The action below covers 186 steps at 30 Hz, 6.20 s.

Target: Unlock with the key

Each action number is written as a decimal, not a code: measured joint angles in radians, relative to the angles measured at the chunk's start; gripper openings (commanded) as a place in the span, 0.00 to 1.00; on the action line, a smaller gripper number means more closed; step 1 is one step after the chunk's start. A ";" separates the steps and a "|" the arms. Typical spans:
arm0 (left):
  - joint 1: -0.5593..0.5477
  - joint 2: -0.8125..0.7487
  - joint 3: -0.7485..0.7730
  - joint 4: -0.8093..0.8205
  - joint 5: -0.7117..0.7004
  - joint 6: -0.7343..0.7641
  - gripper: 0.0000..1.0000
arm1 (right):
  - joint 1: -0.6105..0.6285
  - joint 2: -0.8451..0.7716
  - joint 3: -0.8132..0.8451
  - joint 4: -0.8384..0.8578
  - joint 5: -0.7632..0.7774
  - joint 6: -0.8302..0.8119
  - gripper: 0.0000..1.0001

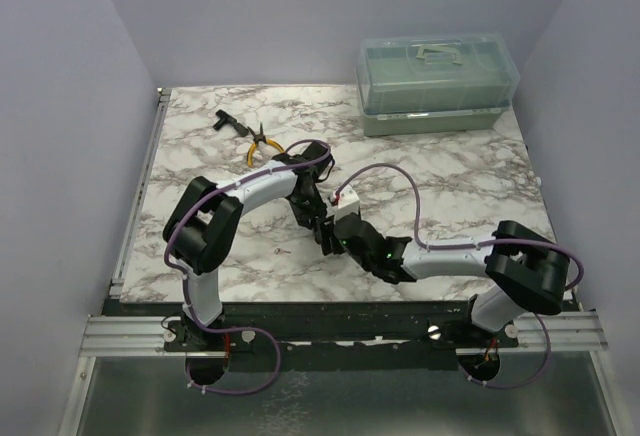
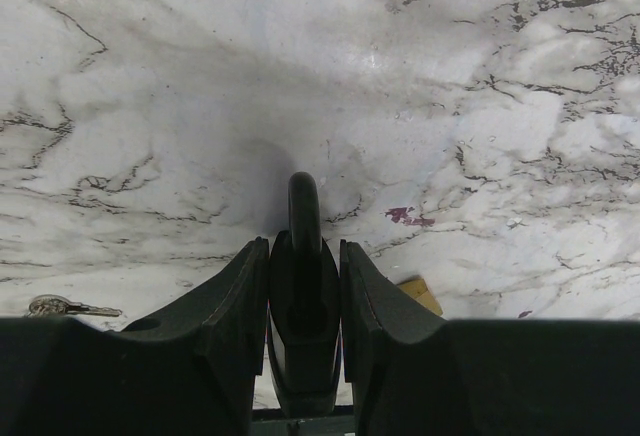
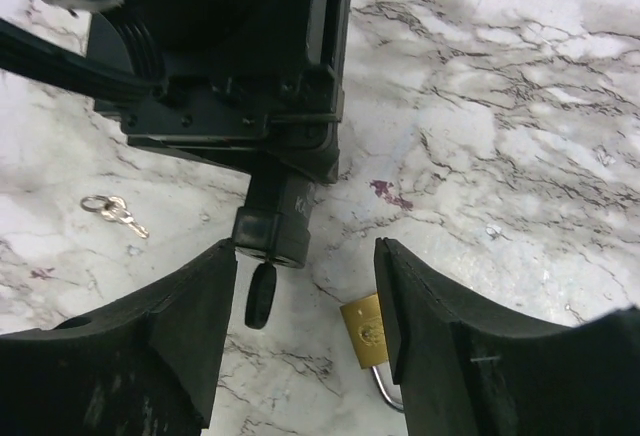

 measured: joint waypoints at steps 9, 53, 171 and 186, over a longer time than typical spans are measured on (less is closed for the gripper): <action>0.000 0.000 0.000 -0.008 0.000 0.000 0.00 | 0.000 0.030 0.101 -0.033 -0.031 0.030 0.59; -0.010 -0.408 -0.026 -0.099 -0.209 -0.036 0.93 | 0.000 0.076 0.153 -0.152 0.108 0.100 0.00; 0.125 -1.029 -0.625 1.100 0.567 0.137 0.00 | -0.404 -0.510 0.004 0.083 -1.118 0.370 0.36; 0.127 -1.062 -0.626 1.133 0.581 0.130 0.00 | -0.404 -0.466 0.002 0.236 -1.173 0.446 0.00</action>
